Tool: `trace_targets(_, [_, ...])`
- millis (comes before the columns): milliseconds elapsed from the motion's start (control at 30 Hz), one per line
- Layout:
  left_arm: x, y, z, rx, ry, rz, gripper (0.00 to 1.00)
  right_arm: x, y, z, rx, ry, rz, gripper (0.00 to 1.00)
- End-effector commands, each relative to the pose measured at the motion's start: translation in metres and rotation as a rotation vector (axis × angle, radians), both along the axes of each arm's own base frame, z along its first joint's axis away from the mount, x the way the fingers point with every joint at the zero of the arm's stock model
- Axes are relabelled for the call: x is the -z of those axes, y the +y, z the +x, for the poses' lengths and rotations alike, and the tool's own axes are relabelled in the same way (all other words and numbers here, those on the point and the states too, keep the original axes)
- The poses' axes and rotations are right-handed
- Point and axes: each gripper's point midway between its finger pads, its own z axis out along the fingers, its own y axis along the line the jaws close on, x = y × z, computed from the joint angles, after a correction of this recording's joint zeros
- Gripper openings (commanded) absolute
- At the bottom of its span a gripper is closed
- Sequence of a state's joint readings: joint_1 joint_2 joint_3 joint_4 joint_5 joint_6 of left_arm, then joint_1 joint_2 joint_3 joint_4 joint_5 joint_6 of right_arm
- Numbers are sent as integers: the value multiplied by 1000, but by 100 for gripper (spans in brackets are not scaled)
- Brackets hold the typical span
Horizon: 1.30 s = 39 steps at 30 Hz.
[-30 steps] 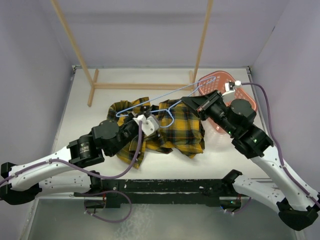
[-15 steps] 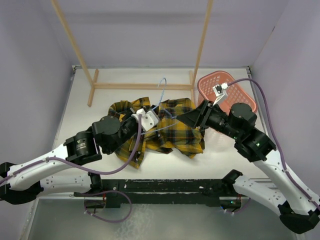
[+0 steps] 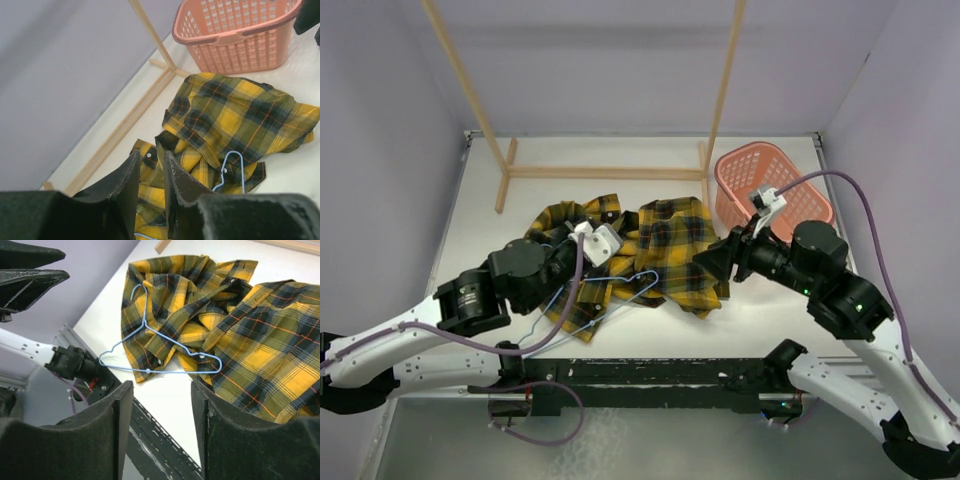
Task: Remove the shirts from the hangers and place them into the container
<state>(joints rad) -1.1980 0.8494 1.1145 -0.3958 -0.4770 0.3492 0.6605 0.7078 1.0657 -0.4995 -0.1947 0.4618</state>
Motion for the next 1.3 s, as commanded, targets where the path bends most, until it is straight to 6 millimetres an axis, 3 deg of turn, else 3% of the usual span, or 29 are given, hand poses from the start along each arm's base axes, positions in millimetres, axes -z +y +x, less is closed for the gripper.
trace_targets(0, [33, -7, 3, -41, 114, 42, 30, 27, 21, 13, -101, 7, -93, 57])
trace_targets(100, [29, -10, -2, -31, 158, -28, 27, 53, 50, 19, -232, 53, -120, 65])
trace_targets(200, [8, 1, -10, -16, 153, -152, 22, 88, 67, 36, -279, 82, -162, 64])
trace_targets(333, [-34, 55, -28, -25, 97, -396, 14, 113, 92, 59, -348, 42, -179, 60])
trace_targets(433, [-47, 96, -40, -45, 65, -520, 13, 124, 116, 67, -453, 33, -162, 58])
trace_targets(533, [-40, 114, -45, -54, 67, -549, 15, 134, 144, 76, -585, 68, -135, 55])
trace_targets(733, [-22, 121, -43, -85, 68, -536, 16, 150, 177, 88, -731, 83, -136, 52])
trace_targets(867, [-17, 121, -41, -97, 56, -533, 17, 168, 184, 89, -794, 134, -157, 49])
trace_targets(1067, [-6, 118, -39, -108, 68, -503, 20, 177, 180, 61, -863, 154, -153, 48])
trace_targets(1267, [-4, 119, -39, -110, 73, -500, 20, 193, 180, 56, -869, 186, -156, 48])
